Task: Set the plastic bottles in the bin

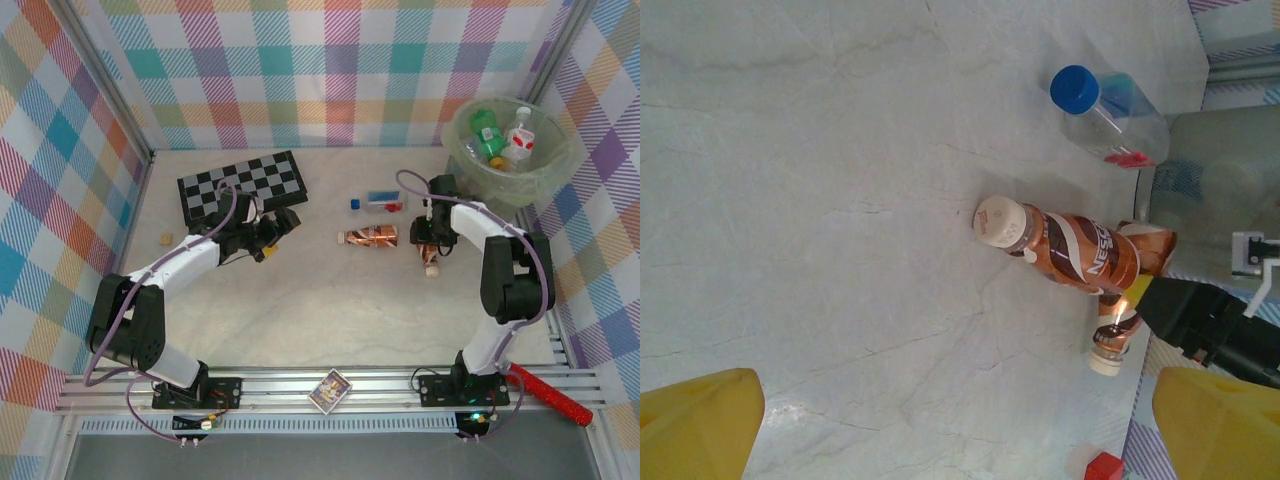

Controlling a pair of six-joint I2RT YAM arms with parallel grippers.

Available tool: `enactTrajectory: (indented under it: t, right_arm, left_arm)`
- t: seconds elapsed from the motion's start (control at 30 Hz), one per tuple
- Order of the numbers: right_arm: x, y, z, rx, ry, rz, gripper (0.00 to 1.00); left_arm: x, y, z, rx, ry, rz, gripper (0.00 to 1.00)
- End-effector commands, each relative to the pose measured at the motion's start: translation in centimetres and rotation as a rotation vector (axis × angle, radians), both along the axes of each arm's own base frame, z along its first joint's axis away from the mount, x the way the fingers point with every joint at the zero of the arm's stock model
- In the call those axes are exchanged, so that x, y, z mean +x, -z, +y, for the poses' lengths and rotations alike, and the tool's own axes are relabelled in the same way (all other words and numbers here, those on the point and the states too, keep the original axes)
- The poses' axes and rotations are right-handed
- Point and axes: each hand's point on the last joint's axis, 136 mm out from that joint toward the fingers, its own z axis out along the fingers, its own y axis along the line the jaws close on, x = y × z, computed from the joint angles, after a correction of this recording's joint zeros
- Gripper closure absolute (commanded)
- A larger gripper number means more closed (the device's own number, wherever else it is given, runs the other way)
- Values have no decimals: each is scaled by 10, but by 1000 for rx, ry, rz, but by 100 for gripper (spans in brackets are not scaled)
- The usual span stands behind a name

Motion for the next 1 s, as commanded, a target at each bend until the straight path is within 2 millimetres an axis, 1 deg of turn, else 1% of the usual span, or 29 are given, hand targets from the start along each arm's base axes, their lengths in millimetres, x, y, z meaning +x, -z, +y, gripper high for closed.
enactTrajectory:
  t: [0.0,0.1,0.2,0.27,0.33,0.43,0.47,0.53,0.6,0.7,0.77,0.87,0.97]
  right_arm:
    - [4,-52,7,34,-27,-86,47]
    - [1,-76,10,47,-47,-103,47]
    - [-4,-104,20,102,-87,-135,48]
    - [-5,-134,30,159,-115,-193,49]
    - [-7,-165,34,185,-137,-246,49]
    - [-7,-211,34,184,-163,-331,51]
    - [-4,-229,30,175,-167,-368,51]
    - [3,-257,16,160,-143,-430,53]
    - [14,-281,-6,132,-97,-487,53]
    - [32,-310,-48,97,0,-564,54]
    - [43,-325,-79,80,81,-610,55]
    - [57,-336,-118,24,194,-652,55]
    - [69,-340,-147,-25,285,-695,55]
  left_arm:
    - [4,-15,-7,-17,4,-30,1]
    - [7,-14,-10,-20,11,-31,1]
    - [10,-14,-14,-31,12,-32,1]
    - [12,-16,-18,-39,17,-33,1]
    - [13,-16,-20,-38,24,-33,1]
    - [13,-16,-22,-41,29,-33,1]
    - [12,-15,-23,-41,30,-32,1]
    - [12,-15,-23,-42,33,-31,1]
    - [12,-15,-23,-43,34,-32,1]
    - [9,-17,-23,-44,34,-39,1]
    - [8,-18,-21,-42,31,-41,1]
    - [6,-19,-20,-41,29,-46,1]
    - [4,-18,-19,-39,26,-48,1]
